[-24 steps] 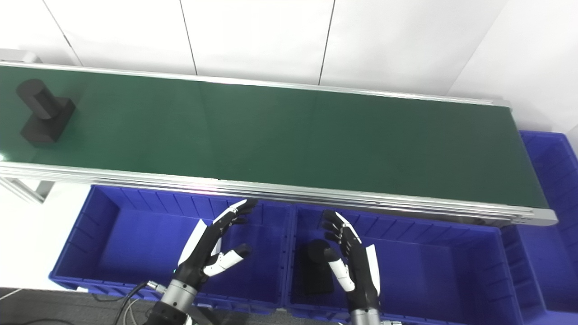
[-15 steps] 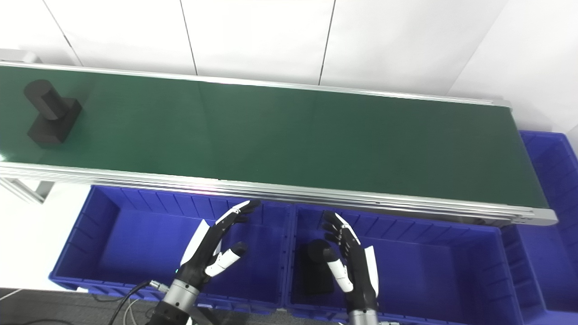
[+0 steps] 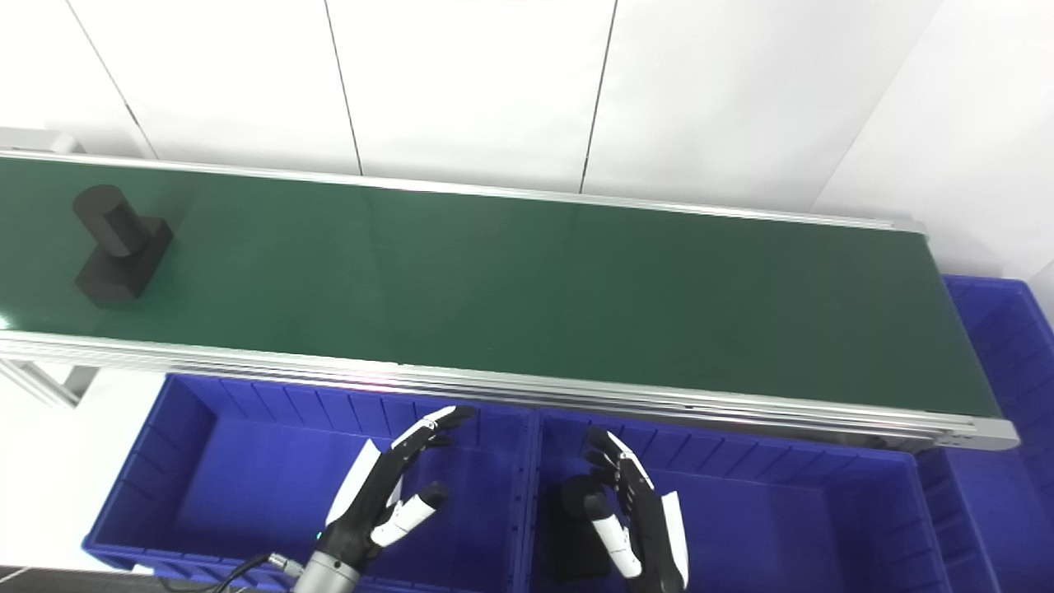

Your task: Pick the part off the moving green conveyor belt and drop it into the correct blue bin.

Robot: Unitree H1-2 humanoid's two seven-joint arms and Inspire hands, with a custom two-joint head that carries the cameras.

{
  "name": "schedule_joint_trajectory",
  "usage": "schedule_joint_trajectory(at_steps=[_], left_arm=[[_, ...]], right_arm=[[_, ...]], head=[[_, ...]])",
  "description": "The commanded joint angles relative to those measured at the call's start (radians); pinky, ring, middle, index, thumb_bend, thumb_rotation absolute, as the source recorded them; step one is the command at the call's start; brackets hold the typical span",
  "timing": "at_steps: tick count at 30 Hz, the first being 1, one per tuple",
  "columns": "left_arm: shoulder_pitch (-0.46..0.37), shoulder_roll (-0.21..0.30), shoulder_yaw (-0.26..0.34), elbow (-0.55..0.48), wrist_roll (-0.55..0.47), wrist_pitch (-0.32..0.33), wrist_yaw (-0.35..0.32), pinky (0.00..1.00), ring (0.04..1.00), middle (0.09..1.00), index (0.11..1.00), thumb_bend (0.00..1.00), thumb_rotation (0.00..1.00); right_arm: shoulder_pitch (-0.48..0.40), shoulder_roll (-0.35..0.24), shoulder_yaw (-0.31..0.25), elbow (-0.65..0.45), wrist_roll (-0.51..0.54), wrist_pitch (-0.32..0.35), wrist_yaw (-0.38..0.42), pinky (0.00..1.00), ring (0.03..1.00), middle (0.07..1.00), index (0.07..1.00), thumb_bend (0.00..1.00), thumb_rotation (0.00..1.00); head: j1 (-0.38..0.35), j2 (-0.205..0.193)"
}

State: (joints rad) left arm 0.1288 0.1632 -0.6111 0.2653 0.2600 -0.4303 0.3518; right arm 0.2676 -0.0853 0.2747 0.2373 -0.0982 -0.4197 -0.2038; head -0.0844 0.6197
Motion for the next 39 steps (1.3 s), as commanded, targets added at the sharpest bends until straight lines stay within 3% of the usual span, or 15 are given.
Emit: schedule_joint_trajectory(at_steps=[1, 23, 39], left_arm=[[-0.017, 0.006, -0.003, -0.023, -0.009, -0.040, 0.021, 0.80, 0.858, 0.883, 0.837, 0.67, 1.00], [-0.020, 0.014, -0.013, -0.027, -0.015, -0.040, 0.026, 0.81, 0.865, 0.886, 0.846, 0.68, 1.00], [-0.065, -0.025, -0.057, 0.080, -0.002, -0.040, 0.080, 0.74, 0.826, 0.866, 0.825, 0.72, 0.93]], right_arm=[[-0.006, 0.004, 0.002, -0.019, 0.007, -0.050, -0.007, 0.78, 0.818, 0.849, 0.831, 0.84, 0.92], [-0.005, 0.003, 0.006, -0.024, 0.012, -0.050, -0.003, 0.79, 0.818, 0.849, 0.829, 0.84, 0.92], [-0.046, -0.036, 0.003, 0.066, 0.024, -0.050, -0.013, 0.78, 0.823, 0.866, 0.839, 0.84, 0.95]], head=[[-0.002, 0.000], [-0.002, 0.002], [0.158, -0.138]])
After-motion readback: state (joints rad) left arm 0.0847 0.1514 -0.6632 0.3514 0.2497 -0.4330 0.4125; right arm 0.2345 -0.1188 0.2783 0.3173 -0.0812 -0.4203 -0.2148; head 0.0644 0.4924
